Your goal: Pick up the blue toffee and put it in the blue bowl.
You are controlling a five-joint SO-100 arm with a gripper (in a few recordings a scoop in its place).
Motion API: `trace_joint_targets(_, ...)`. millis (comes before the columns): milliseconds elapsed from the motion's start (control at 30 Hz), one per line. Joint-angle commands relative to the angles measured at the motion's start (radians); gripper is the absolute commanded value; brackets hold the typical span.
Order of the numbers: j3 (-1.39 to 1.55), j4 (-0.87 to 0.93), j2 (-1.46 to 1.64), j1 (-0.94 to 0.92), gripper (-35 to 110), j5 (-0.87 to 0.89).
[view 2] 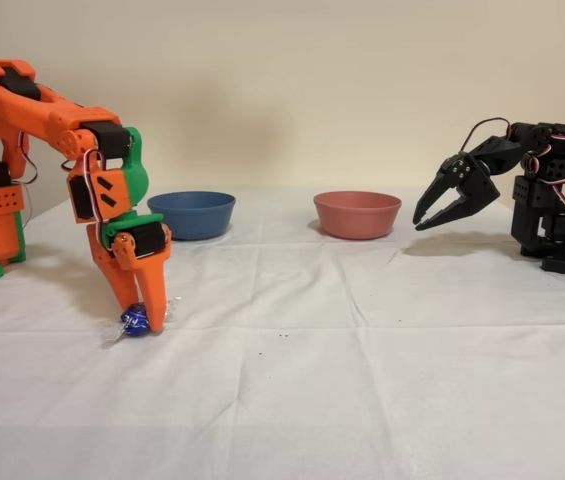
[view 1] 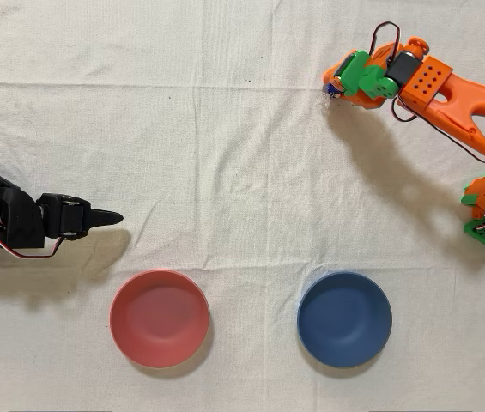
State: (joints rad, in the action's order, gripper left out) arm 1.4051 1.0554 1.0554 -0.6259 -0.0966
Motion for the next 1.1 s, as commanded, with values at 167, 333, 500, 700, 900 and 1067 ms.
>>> trace_joint_targets(167,0.17,0.018,0.272,-0.008,13,-0.058)
trace_joint_targets(333,0.265,0.037,0.403,0.025,13,-0.069)
trace_joint_targets(500,0.318,0.08,0.535,0.077,13,-0.077)
trace_joint_targets(700,0.331,0.13,0.683,0.16,15,-0.058)
trace_joint_targets(900,0.276,0.209,0.749,0.262,12,-0.075)
trace_joint_targets(1067,0.261,0.236,0.804,0.356,12,-0.067)
